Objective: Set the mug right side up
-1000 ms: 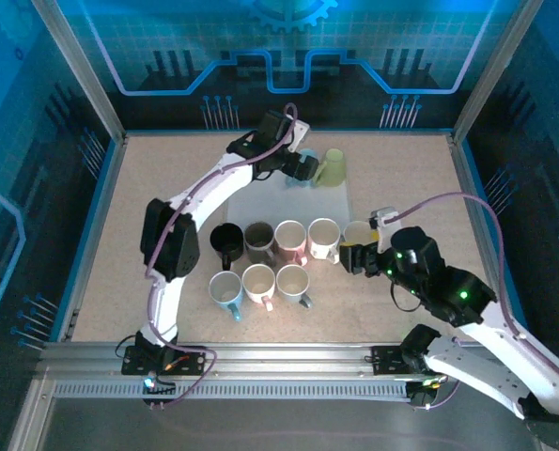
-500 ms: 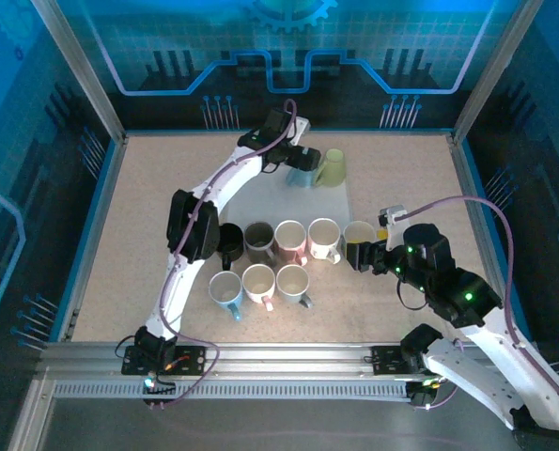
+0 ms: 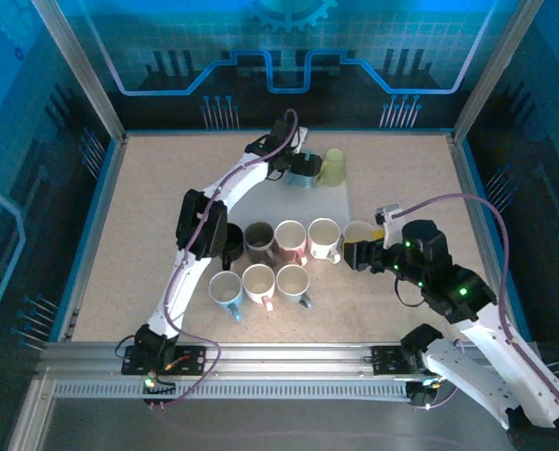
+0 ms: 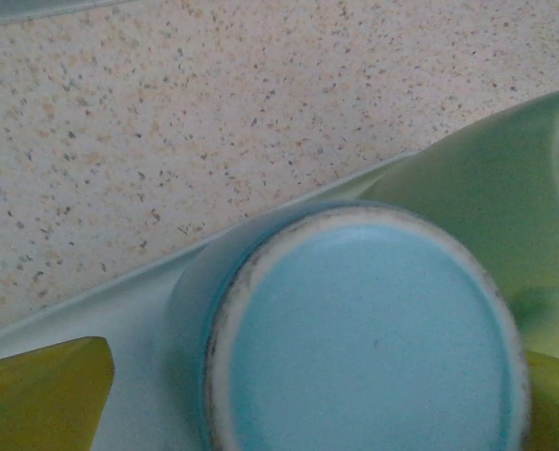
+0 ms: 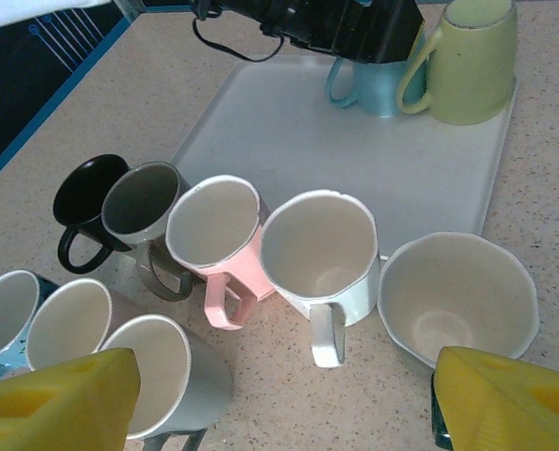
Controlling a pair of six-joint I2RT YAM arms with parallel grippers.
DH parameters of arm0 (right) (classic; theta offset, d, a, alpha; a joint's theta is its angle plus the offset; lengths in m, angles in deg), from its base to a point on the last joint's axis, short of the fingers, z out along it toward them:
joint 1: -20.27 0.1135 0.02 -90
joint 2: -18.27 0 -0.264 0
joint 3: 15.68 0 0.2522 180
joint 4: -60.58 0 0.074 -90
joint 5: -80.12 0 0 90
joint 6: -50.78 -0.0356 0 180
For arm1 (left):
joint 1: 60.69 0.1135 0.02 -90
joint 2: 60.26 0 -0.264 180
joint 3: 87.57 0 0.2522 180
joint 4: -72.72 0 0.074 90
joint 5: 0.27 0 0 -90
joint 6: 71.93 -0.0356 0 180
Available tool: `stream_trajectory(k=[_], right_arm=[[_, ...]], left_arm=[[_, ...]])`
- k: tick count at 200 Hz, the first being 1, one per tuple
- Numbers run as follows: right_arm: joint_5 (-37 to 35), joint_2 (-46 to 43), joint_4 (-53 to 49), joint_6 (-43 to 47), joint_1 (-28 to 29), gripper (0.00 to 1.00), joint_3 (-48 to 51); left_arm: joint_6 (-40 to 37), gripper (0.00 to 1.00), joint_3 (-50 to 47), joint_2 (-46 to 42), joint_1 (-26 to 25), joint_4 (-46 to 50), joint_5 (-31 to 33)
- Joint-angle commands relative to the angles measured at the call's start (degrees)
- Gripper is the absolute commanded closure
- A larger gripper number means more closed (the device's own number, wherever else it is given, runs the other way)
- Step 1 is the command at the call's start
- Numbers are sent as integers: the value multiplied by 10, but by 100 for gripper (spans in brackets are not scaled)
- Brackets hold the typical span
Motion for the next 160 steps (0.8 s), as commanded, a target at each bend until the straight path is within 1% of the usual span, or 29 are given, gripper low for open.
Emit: stream_trajectory(k=[1, 14, 23, 36, 59, 70, 94, 108, 130, 145, 160], right_arm=[[18, -1, 18, 6, -9, 17, 11], [17, -1, 18, 5, -9, 17, 12], [16, -3, 17, 4, -9, 18, 13], [15, -3, 15, 5, -9, 18, 13], [13, -6, 11, 4, -10, 18, 10], [11, -9, 9, 3, -9, 18, 7], [8, -20, 3, -1, -9, 19, 6], [9, -28, -4, -4, -9, 19, 4], [12, -39, -10, -14, -9, 19, 2], [12, -43, -17, -24, -10, 19, -1], [13, -48, -20, -37, -9, 19, -5]], left_arm=[[15, 10, 25, 19, -3, -7, 14], [16, 20, 25, 20, -3, -10, 22], [12, 30, 24, 21, -3, -13, 21], [9, 43, 25, 20, -2, -15, 23], [9, 52, 23, 9, -4, -11, 34], [5, 54, 19, -3, -6, -7, 42], [-7, 54, -10, -54, -8, -19, 67], [-14, 54, -36, -100, -7, -36, 83], [-16, 54, -86, -180, -7, -73, 91], [-3, 54, -128, -239, -7, -105, 89], [24, 53, -183, -300, -5, -150, 73]])
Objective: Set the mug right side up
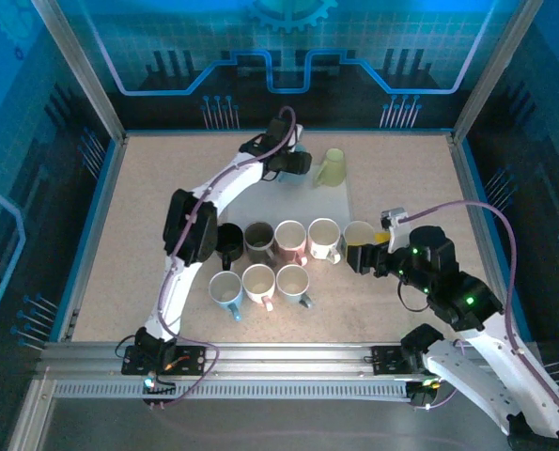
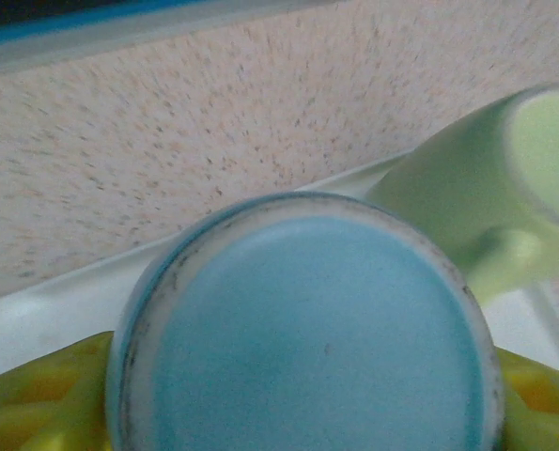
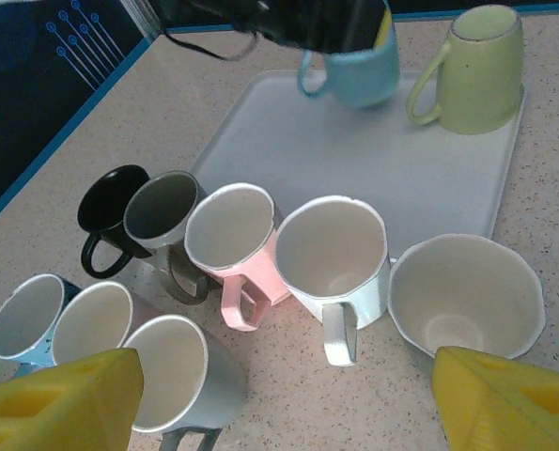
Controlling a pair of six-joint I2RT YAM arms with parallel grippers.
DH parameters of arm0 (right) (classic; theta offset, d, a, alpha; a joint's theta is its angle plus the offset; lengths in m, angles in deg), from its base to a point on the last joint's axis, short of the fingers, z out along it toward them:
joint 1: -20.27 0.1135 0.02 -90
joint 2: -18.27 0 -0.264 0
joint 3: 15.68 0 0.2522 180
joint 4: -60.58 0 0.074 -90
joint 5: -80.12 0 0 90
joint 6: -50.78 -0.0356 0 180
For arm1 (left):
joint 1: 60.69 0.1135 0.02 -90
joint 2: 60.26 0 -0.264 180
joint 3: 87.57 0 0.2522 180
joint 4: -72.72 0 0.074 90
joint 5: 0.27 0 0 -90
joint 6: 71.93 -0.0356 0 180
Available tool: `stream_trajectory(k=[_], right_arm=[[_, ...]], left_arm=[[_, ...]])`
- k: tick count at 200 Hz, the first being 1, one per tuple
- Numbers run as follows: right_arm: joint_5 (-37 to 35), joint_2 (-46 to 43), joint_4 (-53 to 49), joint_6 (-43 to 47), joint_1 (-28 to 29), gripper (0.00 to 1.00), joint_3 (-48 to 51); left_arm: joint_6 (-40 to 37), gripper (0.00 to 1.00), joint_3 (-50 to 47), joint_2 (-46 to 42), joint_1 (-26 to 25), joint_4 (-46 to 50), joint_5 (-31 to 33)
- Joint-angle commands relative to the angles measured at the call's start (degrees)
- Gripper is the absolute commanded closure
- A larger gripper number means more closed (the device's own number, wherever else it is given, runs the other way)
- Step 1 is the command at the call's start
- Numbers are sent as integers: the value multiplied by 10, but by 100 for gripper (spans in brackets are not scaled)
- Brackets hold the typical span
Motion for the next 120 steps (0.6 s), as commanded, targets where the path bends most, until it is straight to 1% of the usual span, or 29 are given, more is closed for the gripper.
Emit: stream_trajectory(k=[1, 30, 55, 71, 86, 96, 106, 120], right_arm=[[5, -10, -14, -25, -9, 19, -12], [23, -26, -8, -55, -9, 19, -8], [49, -45, 13, -89, -9, 19, 9], [67, -59, 44, -118, -9, 19, 30], [90, -69, 90, -150, -8, 19, 60], [110, -71, 130, -173, -8, 20, 80], [125, -72, 170, -196, -8, 20, 103], [137, -70, 226, -228, -8, 20, 129]], left_arm=[[24, 53, -46, -154, 3, -131, -2], [89, 51, -172, -273, 5, -236, -47], [185, 49, -308, -373, 13, -359, -84], [274, 49, -416, -433, 18, -469, -98], [371, 49, -506, -468, 19, -576, -114], [434, 49, -542, -479, 18, -635, -140], [488, 50, -571, -486, 17, -672, -162], [550, 50, -613, -500, 11, -721, -165]])
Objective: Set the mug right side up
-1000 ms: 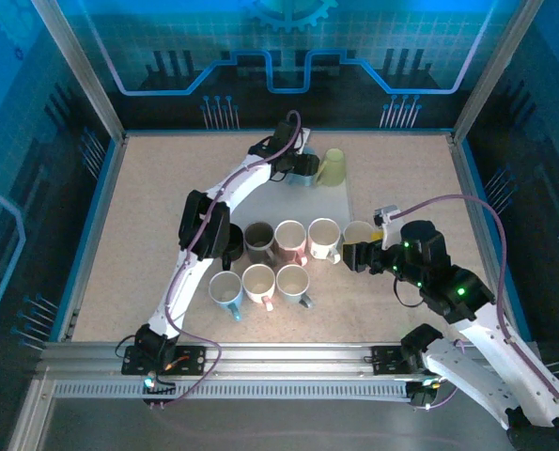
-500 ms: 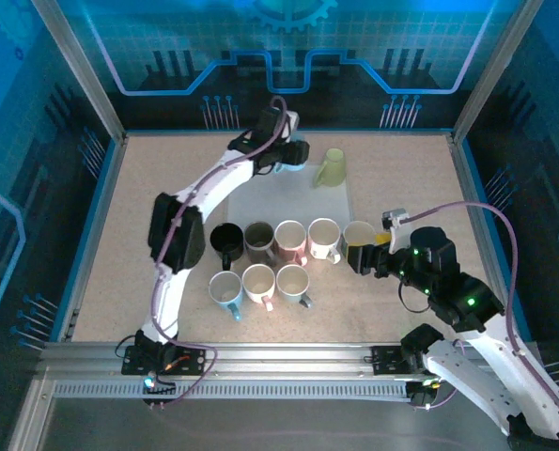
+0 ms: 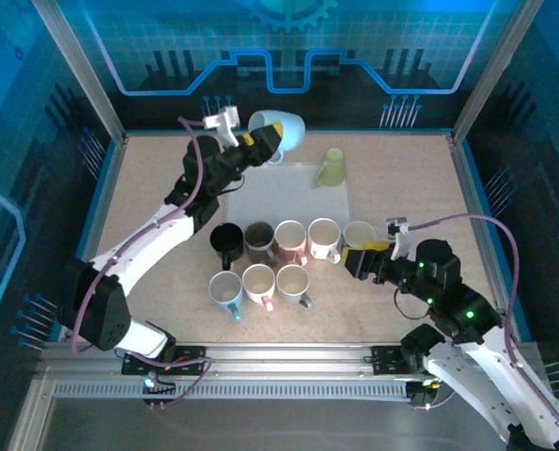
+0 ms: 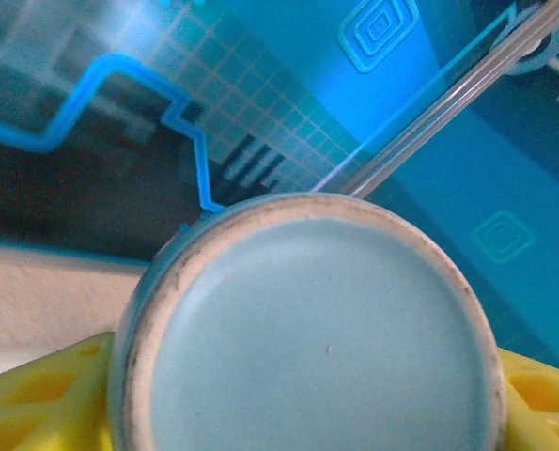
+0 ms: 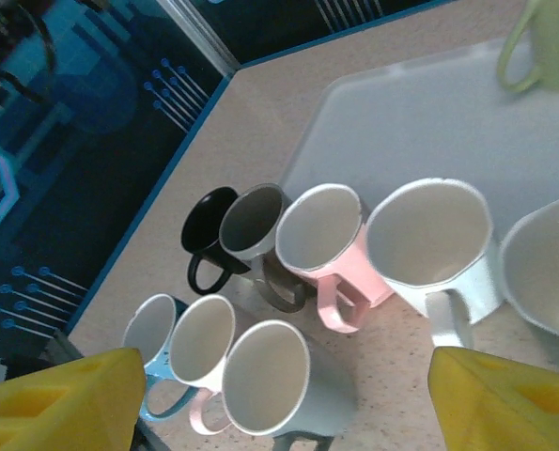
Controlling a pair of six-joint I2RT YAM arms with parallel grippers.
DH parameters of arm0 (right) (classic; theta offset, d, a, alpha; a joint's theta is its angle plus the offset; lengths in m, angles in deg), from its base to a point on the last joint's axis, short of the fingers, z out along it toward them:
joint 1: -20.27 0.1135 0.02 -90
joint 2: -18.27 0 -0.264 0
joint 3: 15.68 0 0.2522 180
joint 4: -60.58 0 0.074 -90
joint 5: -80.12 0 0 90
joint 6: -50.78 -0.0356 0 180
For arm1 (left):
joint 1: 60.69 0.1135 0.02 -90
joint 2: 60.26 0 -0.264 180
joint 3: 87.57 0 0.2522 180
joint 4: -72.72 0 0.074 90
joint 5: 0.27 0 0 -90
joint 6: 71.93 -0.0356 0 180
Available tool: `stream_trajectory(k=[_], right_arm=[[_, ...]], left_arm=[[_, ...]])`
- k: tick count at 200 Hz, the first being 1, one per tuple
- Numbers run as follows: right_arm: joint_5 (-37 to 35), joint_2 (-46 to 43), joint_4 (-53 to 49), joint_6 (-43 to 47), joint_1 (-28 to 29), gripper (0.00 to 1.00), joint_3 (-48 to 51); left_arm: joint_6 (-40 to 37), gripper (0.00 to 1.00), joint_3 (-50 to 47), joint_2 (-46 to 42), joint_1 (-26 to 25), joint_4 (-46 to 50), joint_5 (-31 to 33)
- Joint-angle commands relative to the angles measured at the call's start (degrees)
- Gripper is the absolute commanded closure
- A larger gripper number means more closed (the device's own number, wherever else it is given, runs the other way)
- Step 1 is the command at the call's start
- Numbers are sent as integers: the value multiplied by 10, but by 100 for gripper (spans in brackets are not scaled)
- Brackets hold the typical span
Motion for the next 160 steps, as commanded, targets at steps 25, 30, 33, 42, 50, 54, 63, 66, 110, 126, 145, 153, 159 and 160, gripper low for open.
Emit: stream_trajectory(k=[25, 30, 33, 42, 50, 54, 63, 66, 110, 126, 145, 153, 159, 160], right_arm=[[67, 17, 245, -139, -7, 21, 88], [70, 25, 269, -151, -7, 21, 96], [71, 31, 284, -159, -7, 20, 100], [78, 49, 326, -179, -7, 20, 109], [86, 67, 361, -193, -6, 19, 114], [90, 77, 376, -198, -5, 19, 114], [98, 99, 411, -208, -3, 19, 113], [100, 106, 424, -210, -2, 18, 113], [127, 184, 544, -229, 19, 17, 92], [140, 206, 571, -229, 27, 17, 80], [150, 223, 576, -222, 33, 18, 66], [147, 227, 577, -222, 34, 18, 64], [145, 229, 579, -222, 34, 18, 64], [145, 230, 580, -222, 34, 18, 64]], left_arm=[[242, 50, -120, -50, -22, -258, -44], [249, 51, -128, -55, -26, -262, -44], [252, 51, -131, -59, -30, -264, -44], [262, 51, -145, -69, -43, -266, -42], [271, 50, -156, -75, -52, -270, -38], [279, 50, -162, -77, -56, -276, -36], [303, 50, -177, -76, -62, -307, -31], [313, 50, -182, -75, -63, -319, -30], [392, 51, -210, -48, -88, -442, -26], [380, 51, -214, -53, -101, -438, -28], [375, 51, -218, -59, -115, -431, -27], [375, 51, -218, -58, -121, -434, -28], [375, 51, -219, -58, -126, -434, -31], [374, 51, -219, -58, -127, -434, -31]])
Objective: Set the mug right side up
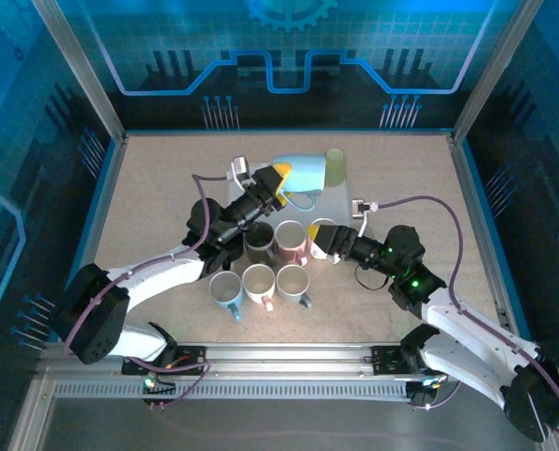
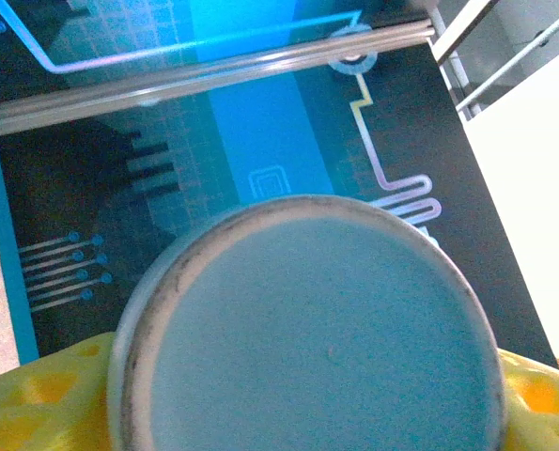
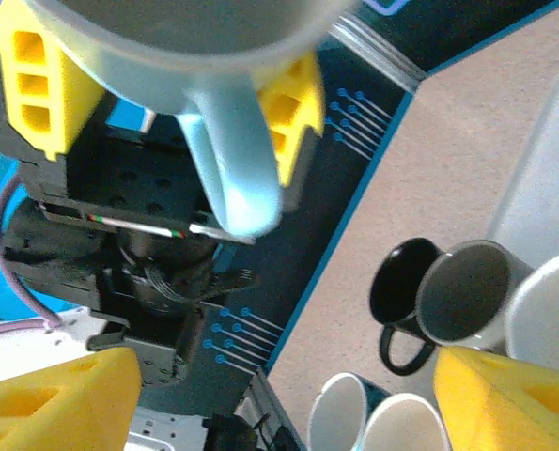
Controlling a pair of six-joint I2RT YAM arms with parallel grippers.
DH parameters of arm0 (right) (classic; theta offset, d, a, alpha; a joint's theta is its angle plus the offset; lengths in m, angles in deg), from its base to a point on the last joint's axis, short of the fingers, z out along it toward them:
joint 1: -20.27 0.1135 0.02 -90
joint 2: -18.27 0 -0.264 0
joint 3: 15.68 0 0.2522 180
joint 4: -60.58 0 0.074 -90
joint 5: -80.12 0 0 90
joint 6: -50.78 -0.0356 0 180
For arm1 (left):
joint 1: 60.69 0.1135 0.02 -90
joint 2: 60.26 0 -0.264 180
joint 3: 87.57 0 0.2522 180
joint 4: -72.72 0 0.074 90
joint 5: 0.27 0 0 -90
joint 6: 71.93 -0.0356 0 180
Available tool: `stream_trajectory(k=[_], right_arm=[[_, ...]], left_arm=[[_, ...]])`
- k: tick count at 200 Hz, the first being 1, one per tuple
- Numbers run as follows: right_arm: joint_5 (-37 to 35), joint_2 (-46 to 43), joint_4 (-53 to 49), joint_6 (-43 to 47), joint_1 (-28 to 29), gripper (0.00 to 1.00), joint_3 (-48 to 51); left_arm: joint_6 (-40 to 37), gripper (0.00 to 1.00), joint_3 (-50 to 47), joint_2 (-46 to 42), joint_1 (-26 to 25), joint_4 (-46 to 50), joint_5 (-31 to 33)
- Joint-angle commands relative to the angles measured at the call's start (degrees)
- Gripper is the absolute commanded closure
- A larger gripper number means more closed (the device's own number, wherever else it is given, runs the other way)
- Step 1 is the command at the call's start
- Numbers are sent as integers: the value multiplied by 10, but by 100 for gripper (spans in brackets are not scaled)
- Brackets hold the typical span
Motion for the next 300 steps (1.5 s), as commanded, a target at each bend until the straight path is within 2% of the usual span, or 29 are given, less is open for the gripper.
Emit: stream_trajectory(k=[1, 37, 53, 67, 106, 127, 136, 145, 161, 165, 174, 199, 229, 246, 270, 300], right_arm=[[13, 6, 62, -2, 7, 19, -26], [0, 10, 66, 6, 7, 26, -29], [-1, 13, 66, 8, 7, 33, -28], [-2, 15, 70, 8, 7, 44, -27], [-10, 9, 67, 7, 5, 83, -24], [-12, 3, 57, 12, 5, 95, -23], [-14, -3, 47, 16, 5, 97, -23], [-18, -10, 34, 21, 5, 97, -23], [-24, -32, 4, 38, 6, 98, -24], [-26, -38, -10, 44, 6, 99, -25], [-32, -54, -54, 61, 6, 100, -34], [-54, -107, -236, 131, 7, 100, -75], [-101, -140, -479, 236, 17, 100, -158], [-142, -133, -616, 288, 24, 100, -218], [-210, -106, -778, 356, 48, 100, -301], [-282, -84, -895, 380, 92, 100, -356]], left_arm=[[11, 51, 1, -14, -17, -89, -4], [1, 51, -12, -24, -38, -79, -4], [-1, 51, -18, -28, -45, -77, -1], [-6, 51, -18, -28, -53, -75, -4], [-17, 51, -33, -28, -71, -64, -6], [-16, 49, -45, -29, -71, -64, -6], [-18, 45, -47, -29, -71, -65, -13], [-20, 37, -49, -29, -71, -64, -20], [-28, 14, -60, -32, -70, -59, -30], [-31, 3, -65, -35, -69, -55, -32], [-41, 1, -73, -46, -67, -38, -36], [-109, 1, -90, -119, -56, 88, -49], [-298, 1, -30, -255, -58, 464, -1], [-397, 1, 17, -301, -58, 618, 33], [-476, 1, 37, -350, -58, 707, 70], [-528, 1, 48, -371, -57, 746, 85]])
